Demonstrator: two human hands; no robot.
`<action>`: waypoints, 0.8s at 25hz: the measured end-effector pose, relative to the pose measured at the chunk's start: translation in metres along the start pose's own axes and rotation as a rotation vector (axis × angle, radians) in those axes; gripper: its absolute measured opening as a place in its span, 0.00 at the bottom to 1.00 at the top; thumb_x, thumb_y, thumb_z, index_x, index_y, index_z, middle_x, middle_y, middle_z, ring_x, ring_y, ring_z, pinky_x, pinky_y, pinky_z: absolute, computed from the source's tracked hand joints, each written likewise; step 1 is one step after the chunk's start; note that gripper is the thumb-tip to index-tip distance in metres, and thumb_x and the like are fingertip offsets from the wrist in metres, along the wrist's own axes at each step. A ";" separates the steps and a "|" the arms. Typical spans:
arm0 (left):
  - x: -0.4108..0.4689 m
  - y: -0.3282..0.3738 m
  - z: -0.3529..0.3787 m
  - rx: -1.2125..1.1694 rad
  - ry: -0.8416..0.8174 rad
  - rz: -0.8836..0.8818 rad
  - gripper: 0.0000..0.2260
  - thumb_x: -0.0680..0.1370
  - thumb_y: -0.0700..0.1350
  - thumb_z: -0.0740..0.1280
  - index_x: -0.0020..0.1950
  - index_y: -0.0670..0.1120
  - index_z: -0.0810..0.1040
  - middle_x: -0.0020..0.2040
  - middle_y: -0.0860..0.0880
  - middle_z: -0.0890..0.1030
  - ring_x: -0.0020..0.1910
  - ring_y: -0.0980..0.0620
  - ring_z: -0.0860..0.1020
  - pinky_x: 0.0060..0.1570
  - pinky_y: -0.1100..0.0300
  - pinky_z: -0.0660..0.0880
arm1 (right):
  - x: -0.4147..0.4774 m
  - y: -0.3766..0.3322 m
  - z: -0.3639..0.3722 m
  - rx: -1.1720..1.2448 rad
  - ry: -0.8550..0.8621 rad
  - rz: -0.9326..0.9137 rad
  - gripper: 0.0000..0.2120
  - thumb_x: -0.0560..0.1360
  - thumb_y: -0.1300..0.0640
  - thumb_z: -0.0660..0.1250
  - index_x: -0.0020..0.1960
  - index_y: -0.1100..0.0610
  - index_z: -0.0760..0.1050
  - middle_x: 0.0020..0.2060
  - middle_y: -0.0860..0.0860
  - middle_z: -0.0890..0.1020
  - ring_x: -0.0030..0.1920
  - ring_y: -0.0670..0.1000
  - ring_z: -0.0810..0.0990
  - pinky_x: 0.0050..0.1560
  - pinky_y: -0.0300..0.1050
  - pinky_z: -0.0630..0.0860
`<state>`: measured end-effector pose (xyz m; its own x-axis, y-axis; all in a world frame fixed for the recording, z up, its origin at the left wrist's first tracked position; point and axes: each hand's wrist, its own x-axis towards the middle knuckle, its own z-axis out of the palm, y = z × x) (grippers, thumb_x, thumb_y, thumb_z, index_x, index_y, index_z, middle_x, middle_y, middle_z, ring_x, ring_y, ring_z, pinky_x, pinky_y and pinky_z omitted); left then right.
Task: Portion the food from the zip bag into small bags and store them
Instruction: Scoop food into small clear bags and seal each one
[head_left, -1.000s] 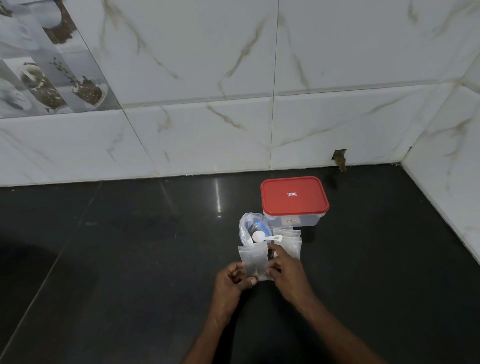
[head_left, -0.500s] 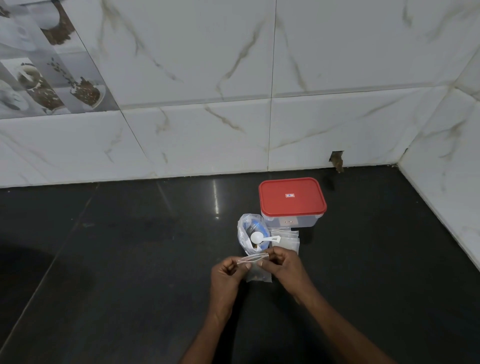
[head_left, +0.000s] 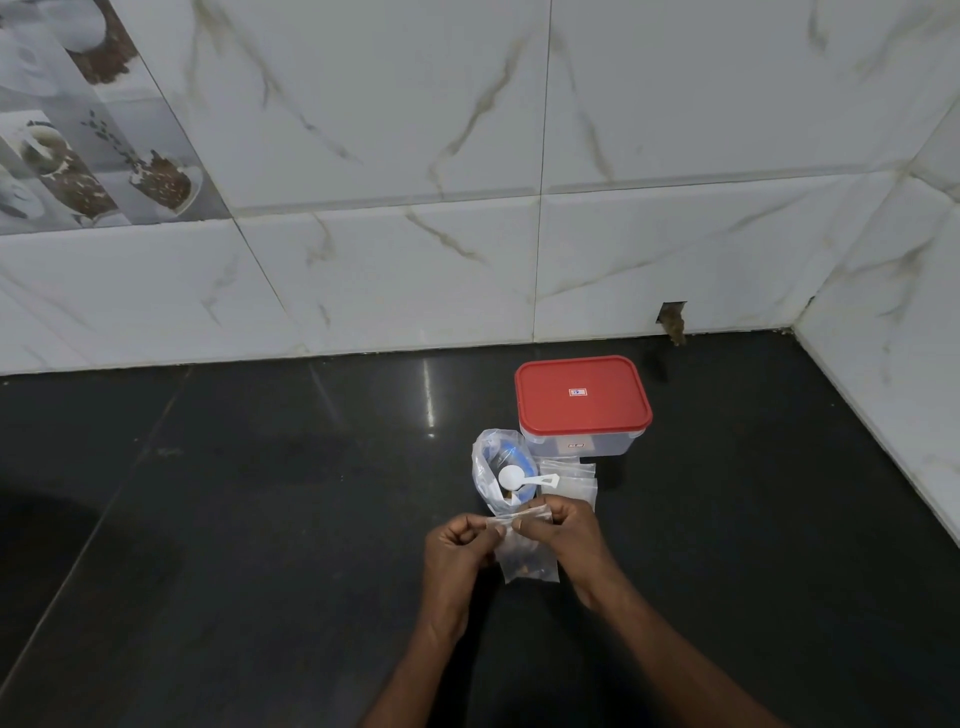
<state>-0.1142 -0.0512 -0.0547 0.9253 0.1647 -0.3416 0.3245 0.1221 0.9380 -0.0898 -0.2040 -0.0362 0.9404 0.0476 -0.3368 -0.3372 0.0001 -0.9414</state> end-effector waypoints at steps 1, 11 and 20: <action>0.000 0.002 0.000 -0.003 -0.009 -0.014 0.03 0.74 0.38 0.73 0.41 0.42 0.86 0.38 0.38 0.84 0.37 0.44 0.79 0.43 0.47 0.77 | 0.001 -0.001 0.000 0.023 -0.003 0.008 0.04 0.70 0.66 0.73 0.43 0.60 0.84 0.40 0.58 0.86 0.43 0.53 0.83 0.47 0.47 0.80; 0.007 0.013 0.007 -0.010 -0.063 -0.160 0.04 0.74 0.37 0.72 0.41 0.38 0.84 0.31 0.43 0.78 0.29 0.50 0.74 0.34 0.55 0.73 | 0.013 -0.011 -0.005 -0.149 -0.061 0.042 0.02 0.69 0.63 0.73 0.40 0.59 0.85 0.39 0.54 0.86 0.41 0.45 0.82 0.45 0.39 0.79; 0.012 0.025 0.012 0.001 -0.105 -0.180 0.02 0.69 0.39 0.72 0.36 0.42 0.83 0.34 0.40 0.77 0.35 0.44 0.74 0.38 0.52 0.74 | 0.012 -0.013 -0.007 -0.236 -0.063 -0.019 0.03 0.70 0.58 0.73 0.39 0.58 0.84 0.39 0.53 0.85 0.43 0.49 0.81 0.52 0.51 0.79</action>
<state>-0.0924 -0.0577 -0.0342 0.8678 0.0376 -0.4955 0.4864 0.1395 0.8625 -0.0740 -0.2100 -0.0281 0.9394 0.1120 -0.3240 -0.2925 -0.2310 -0.9280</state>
